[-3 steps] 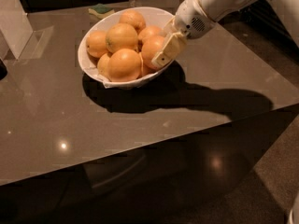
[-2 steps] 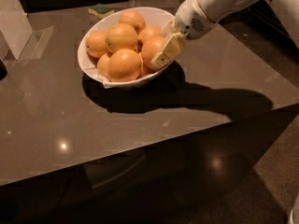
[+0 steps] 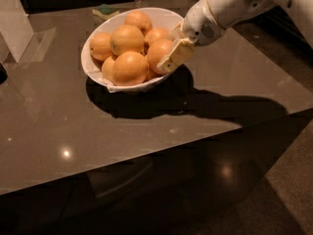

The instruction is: Pick orange from white bowl

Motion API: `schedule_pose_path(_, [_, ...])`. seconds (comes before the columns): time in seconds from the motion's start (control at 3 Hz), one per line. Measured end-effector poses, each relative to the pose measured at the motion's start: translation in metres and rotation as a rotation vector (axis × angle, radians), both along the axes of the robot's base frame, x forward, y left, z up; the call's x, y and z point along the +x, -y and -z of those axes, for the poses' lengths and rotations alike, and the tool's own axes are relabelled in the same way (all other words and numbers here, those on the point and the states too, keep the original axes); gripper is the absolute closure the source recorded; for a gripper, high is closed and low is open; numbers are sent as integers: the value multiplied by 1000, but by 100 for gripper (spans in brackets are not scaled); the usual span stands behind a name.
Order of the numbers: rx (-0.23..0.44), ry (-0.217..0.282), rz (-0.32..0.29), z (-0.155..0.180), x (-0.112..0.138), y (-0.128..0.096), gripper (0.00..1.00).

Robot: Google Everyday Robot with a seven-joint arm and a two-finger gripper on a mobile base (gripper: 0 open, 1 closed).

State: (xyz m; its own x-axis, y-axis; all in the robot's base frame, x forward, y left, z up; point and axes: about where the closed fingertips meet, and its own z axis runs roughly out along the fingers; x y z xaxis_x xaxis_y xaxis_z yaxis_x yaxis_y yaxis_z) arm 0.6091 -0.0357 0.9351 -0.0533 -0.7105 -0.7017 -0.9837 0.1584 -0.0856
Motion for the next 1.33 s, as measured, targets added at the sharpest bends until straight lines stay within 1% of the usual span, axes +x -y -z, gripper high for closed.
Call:
schedule_pose_path(0.33, [65,91,-24,-21,-15,2,100])
schedule_pose_path(0.67, [124,171,-26,-42,-33,12,100])
schedule_pose_path(1.0, [185,207,2,-51,-53,30,100])
schedule_pose_path(1.33, [244,217,65,-51,-75,51,100])
